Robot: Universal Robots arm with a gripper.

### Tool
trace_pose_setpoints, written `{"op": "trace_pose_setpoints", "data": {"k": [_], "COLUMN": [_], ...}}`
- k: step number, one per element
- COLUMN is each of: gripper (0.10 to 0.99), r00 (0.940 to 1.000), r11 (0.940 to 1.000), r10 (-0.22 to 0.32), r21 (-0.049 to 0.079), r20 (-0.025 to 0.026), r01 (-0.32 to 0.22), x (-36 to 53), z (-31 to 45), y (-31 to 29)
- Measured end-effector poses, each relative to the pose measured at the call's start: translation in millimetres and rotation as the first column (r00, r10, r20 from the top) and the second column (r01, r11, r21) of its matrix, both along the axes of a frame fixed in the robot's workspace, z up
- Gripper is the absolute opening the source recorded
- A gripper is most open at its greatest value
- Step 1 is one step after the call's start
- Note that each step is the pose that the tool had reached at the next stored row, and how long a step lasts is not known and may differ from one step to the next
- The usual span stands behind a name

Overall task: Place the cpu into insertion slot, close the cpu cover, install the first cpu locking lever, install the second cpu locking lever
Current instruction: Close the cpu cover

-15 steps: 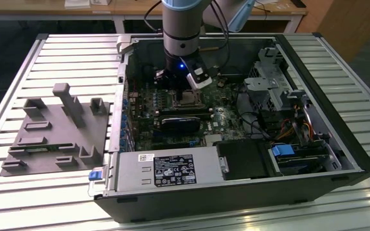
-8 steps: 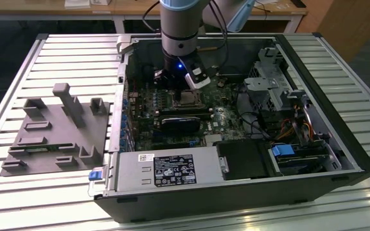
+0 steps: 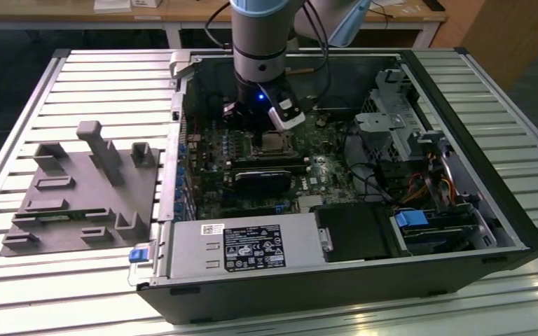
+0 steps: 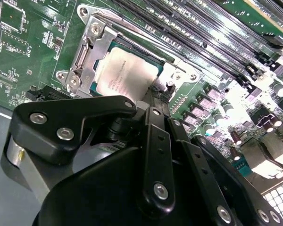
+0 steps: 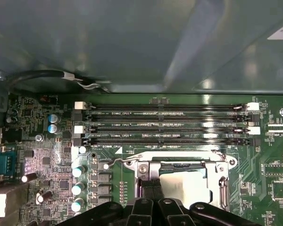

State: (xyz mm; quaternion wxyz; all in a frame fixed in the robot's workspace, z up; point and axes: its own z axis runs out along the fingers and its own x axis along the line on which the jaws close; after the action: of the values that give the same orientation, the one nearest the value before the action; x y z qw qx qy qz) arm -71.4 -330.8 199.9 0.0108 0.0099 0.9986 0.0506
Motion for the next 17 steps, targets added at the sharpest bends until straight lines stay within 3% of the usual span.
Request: {"op": "trace_pose_setpoints", "data": {"k": [17], "gripper": [0.102], "r00": [1.0], "r11": [1.0], "r10": [0.0], "r21": [0.0], "r20": [-0.0009], "r01": [0.0], "x": [7.4], "z": [-1.1], "y": [0.1]}}
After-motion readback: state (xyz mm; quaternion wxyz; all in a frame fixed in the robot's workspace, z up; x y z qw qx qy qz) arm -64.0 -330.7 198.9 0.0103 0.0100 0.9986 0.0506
